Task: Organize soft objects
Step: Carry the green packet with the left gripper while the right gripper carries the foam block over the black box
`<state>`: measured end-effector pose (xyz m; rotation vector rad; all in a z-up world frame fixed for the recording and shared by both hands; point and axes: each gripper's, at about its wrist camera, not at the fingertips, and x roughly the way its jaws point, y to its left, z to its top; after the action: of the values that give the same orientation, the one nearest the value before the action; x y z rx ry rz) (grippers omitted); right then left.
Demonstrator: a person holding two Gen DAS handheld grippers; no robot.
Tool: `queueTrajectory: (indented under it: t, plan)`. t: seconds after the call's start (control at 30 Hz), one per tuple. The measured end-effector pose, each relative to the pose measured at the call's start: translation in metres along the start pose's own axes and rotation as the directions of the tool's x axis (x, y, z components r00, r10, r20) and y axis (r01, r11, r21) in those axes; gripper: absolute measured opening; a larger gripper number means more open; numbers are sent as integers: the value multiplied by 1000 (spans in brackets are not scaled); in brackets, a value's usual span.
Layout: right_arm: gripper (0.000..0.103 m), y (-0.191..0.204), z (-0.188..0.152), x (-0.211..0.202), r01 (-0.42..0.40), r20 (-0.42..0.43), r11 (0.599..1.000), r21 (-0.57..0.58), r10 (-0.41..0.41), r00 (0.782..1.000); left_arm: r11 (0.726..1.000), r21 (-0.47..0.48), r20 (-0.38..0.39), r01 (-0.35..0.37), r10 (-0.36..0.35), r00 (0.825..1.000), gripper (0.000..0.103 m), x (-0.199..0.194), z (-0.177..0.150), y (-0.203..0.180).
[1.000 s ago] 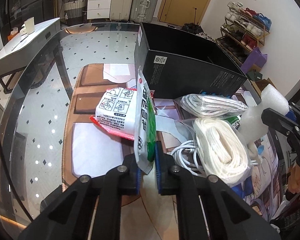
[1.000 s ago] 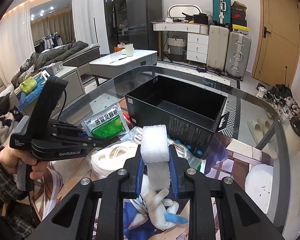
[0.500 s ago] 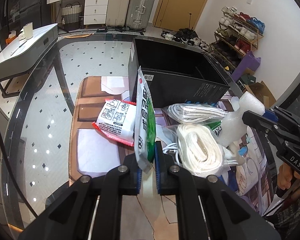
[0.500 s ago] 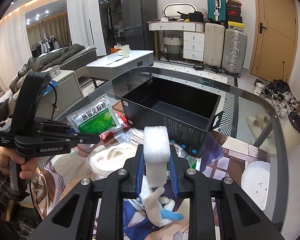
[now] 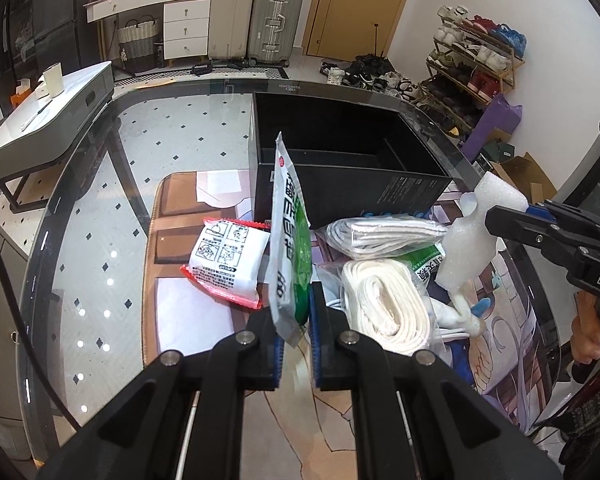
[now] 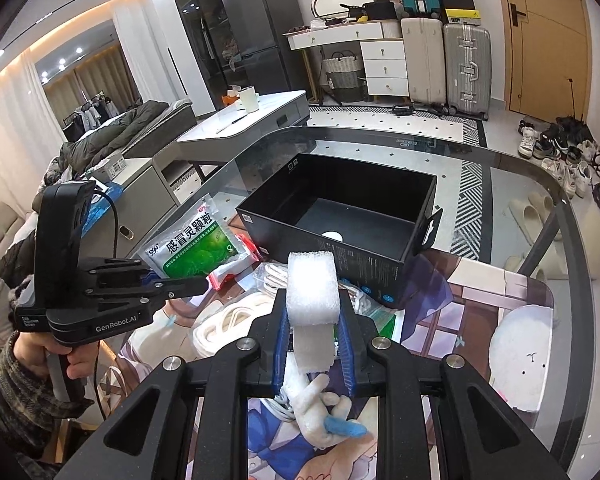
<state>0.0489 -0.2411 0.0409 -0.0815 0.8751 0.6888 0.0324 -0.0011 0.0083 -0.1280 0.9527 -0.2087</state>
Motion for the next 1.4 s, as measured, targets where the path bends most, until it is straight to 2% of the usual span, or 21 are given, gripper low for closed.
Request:
queueTrajectory:
  t: [0.17,0.4,0.67,0.83,1.03,1.4]
  plan:
    - [22,0,11,-9,-13,-13,1000,-15,13,1000,1000,10,23,-2,2,1000,8,-6,3,-3]
    - [22,2,17,-23,60,78,998,-17,-58,995,1000,16,52,6,-7,999,8,-7,9,-7]
    - [22,13,29,-22,90,122,995,-31,-85,989,999,43,81,2,-6,997,8,-13,21,-12]
    - [22,21,37,-22,116,170,993,-29,-109,979,999,51,100,-6,0,995,8,-14,32,-18]
    - [22,24,46,-22,167,274,986,-22,-155,949,997,67,166,-40,28,986,8,-15,44,-21]
    - [22,15,60,-12,181,290,984,-3,-172,941,996,84,191,-24,8,982,8,-1,62,-27]
